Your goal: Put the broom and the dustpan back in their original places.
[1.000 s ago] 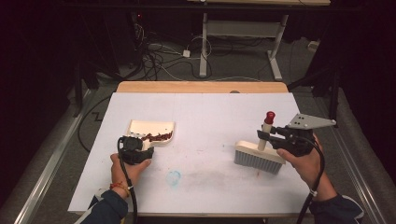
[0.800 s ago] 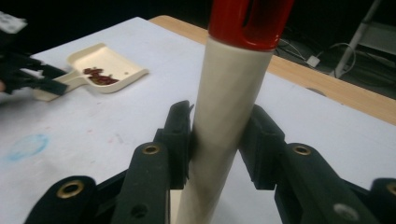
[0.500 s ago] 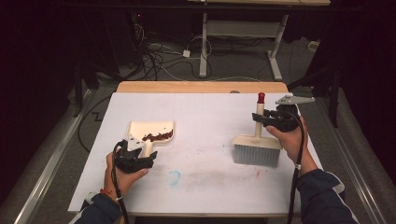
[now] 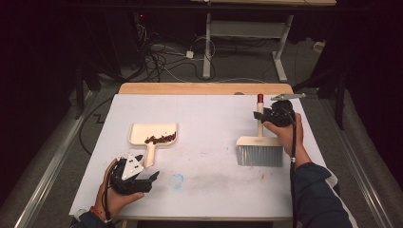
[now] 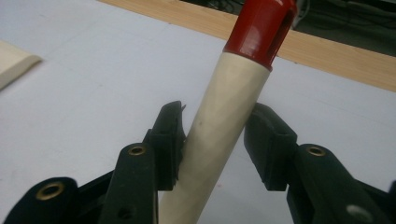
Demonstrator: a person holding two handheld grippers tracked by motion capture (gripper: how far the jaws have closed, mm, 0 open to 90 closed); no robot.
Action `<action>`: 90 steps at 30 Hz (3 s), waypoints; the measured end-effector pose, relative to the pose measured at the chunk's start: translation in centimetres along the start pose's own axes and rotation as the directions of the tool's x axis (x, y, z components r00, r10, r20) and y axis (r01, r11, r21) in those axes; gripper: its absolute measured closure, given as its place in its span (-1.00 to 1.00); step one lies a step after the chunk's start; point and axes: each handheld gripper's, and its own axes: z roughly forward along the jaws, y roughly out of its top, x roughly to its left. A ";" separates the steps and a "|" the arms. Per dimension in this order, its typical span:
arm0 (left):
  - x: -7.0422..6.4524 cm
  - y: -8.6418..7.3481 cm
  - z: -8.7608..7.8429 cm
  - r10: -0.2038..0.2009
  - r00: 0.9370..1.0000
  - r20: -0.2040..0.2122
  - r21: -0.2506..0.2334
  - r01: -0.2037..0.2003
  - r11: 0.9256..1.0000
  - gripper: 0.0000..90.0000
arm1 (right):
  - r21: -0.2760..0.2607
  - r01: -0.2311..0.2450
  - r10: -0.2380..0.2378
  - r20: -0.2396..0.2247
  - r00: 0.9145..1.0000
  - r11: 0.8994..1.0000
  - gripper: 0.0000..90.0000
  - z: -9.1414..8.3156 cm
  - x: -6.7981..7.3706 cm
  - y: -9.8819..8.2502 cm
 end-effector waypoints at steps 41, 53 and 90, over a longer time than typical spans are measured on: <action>-0.4 -0.3 0.6 0.066 0.998 0.013 0.028 -0.066 0.997 -0.60 | -0.182 0.026 -0.014 0.066 0.998 0.983 -0.30 -1.9 3.3 -0.9; -0.6 -0.2 0.4 0.076 0.997 0.010 0.025 -0.076 0.997 -0.60 | -0.222 0.046 -0.024 0.102 0.995 0.974 -0.60 -3.5 4.9 -0.6; -0.9 -0.1 0.4 0.084 0.996 0.019 0.028 -0.085 0.996 -0.60 | -0.302 0.211 -0.197 0.077 0.977 0.930 -0.58 -9.3 8.1 -3.3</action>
